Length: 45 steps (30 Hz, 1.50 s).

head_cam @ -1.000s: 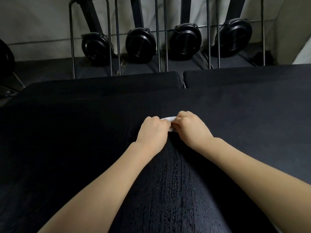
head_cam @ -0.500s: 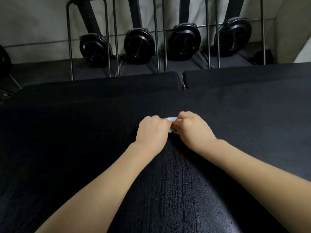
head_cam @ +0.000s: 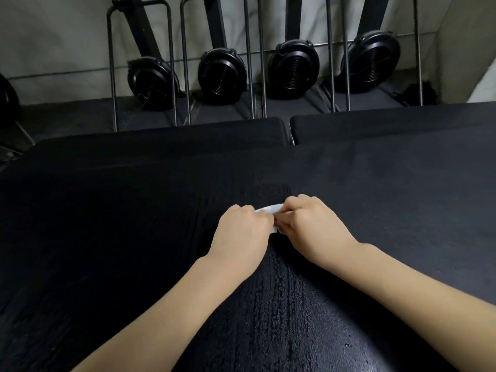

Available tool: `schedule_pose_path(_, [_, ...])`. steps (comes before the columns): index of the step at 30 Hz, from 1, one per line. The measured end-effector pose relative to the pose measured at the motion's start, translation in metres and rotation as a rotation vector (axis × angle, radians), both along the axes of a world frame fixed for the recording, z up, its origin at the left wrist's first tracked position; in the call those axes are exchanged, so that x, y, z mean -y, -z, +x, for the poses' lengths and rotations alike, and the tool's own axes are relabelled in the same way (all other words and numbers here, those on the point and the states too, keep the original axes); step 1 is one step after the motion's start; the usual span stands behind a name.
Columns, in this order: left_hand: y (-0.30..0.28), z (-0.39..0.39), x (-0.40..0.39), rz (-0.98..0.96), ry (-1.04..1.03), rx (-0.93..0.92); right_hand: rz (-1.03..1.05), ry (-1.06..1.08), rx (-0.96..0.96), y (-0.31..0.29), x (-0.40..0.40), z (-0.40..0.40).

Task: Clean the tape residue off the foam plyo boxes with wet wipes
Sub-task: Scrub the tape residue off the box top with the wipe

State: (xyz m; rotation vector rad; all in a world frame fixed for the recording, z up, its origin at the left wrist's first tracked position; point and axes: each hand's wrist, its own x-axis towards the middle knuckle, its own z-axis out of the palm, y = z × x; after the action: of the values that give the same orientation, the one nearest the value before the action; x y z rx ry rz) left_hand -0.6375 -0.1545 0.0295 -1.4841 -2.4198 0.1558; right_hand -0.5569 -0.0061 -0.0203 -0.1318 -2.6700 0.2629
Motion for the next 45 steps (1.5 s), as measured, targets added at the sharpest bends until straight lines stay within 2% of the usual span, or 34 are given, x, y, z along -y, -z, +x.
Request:
schedule_pose_path(6, [0.005,-0.028,-0.026,0.077,0.019,0.005,0.030,0.025,-0.033,0.000,-0.017,-0.030])
schedule_pose_path(10, [0.000,-0.061,-0.054,0.055,-0.069,0.096,0.057,0.103,0.045,-0.006,-0.043,-0.069])
schedule_pose_path(14, [-0.002,-0.072,-0.070,0.018,-0.123,0.169,-0.037,0.195,0.108,-0.008,-0.052,-0.091])
schedule_pose_path(17, [-0.003,-0.063,-0.062,0.014,-0.115,0.147,0.004,0.181,0.121,-0.008,-0.046,-0.082])
schedule_pose_path(19, [-0.004,-0.052,-0.051,0.000,-0.102,0.137,0.065,0.119,0.054,-0.007,-0.041,-0.064])
schedule_pose_path(25, [0.003,-0.043,-0.039,0.008,-0.016,0.078,0.051,0.045,0.024,0.001,-0.036,-0.046])
schedule_pose_path(29, [0.004,-0.080,-0.064,0.035,-0.051,0.065,0.081,0.103,0.069,-0.002,-0.055,-0.085])
schedule_pose_path(33, [0.009,-0.125,-0.100,0.059,-0.085,0.129,-0.083,0.243,0.137,-0.009,-0.083,-0.136])
schedule_pose_path(36, [0.010,-0.135,-0.111,0.041,-0.103,0.166,-0.079,0.253,0.191,-0.004,-0.093,-0.151])
schedule_pose_path(45, [0.013,-0.079,-0.057,0.014,-0.040,0.107,0.142,0.022,0.082,-0.007,-0.054,-0.071])
